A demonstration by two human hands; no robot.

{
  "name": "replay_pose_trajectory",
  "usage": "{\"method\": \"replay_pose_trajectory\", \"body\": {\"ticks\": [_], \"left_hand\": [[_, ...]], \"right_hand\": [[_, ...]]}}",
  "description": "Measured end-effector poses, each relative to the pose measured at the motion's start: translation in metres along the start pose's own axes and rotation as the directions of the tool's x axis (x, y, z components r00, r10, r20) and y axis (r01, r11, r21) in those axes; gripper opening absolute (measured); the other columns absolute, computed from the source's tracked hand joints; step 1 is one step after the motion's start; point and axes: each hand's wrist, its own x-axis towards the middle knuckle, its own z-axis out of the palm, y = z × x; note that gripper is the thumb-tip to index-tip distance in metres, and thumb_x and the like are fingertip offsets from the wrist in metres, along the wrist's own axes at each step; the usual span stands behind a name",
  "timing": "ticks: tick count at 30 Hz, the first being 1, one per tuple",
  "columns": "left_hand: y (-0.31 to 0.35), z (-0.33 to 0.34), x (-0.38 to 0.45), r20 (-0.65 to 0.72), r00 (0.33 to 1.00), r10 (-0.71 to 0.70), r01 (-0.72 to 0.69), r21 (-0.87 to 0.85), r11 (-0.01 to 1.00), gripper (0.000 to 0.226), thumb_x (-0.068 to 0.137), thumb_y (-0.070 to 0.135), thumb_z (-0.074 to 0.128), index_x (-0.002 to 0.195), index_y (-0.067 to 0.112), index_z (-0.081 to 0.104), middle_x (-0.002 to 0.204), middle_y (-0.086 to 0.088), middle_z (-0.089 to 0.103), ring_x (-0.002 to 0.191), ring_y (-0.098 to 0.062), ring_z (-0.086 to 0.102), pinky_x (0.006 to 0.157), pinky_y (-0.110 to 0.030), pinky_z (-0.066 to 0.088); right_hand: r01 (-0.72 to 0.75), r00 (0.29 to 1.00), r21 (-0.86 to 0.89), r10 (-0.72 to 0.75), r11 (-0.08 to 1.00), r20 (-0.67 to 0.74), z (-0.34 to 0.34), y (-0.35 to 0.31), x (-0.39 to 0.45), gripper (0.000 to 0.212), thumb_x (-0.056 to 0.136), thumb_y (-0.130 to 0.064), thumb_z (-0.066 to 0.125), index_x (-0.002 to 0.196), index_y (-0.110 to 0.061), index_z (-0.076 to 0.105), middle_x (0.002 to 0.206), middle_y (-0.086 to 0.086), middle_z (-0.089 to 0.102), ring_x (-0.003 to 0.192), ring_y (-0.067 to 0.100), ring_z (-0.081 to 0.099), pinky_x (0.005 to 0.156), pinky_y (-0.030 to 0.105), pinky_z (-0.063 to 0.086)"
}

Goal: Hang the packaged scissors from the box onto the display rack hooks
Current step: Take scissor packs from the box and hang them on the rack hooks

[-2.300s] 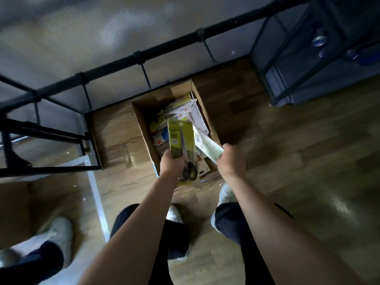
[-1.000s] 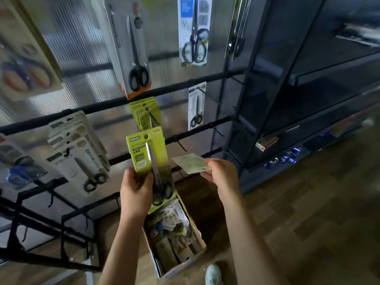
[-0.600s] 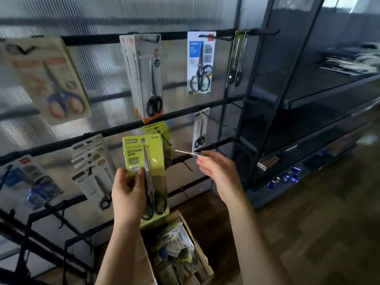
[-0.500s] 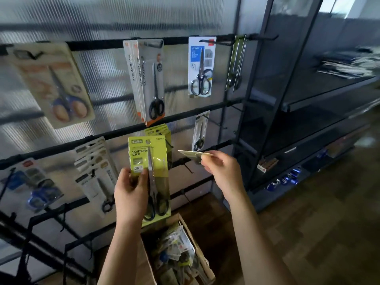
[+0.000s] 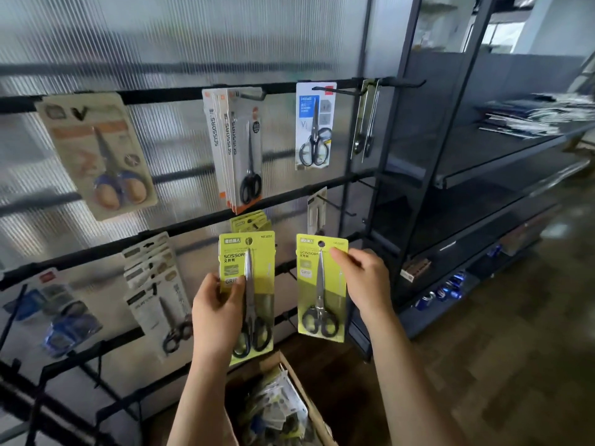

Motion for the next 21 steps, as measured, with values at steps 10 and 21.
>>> {"method": "replay_pose_trajectory", "body": {"ticks": [10,21], "left_hand": [[-0.004,-0.003,0.021,-0.177,0.984,-0.032,0.033,0.004,0.999,0.009,0.091,0.019,0.060,0.083,0.017,0.059,0.079,-0.005,0.065,0.069,-0.020,0.057,0.067,-0.042,0.052],[-0.019,0.019,0.034,-0.262,0.963,-0.061,0.066,0.008,0.998,0.015,0.091,0.022,0.060,0.080,0.012,0.060,0.056,0.008,0.054,0.043,0.001,0.041,0.042,-0.014,0.034]], "right_hand": [[-0.007,0.947,-0.022,0.014,1.000,0.321,0.046,0.024,0.030,0.039,0.092,-0.038,0.056,0.083,0.000,0.060,0.071,0.017,0.054,0.061,0.014,0.041,0.058,0.029,0.030],[0.016,0.893,-0.026,-0.003,1.000,0.449,0.075,0.045,0.072,0.038,0.092,-0.039,0.055,0.079,-0.003,0.060,0.065,0.003,0.050,0.059,0.011,0.041,0.051,0.021,0.027]]}}
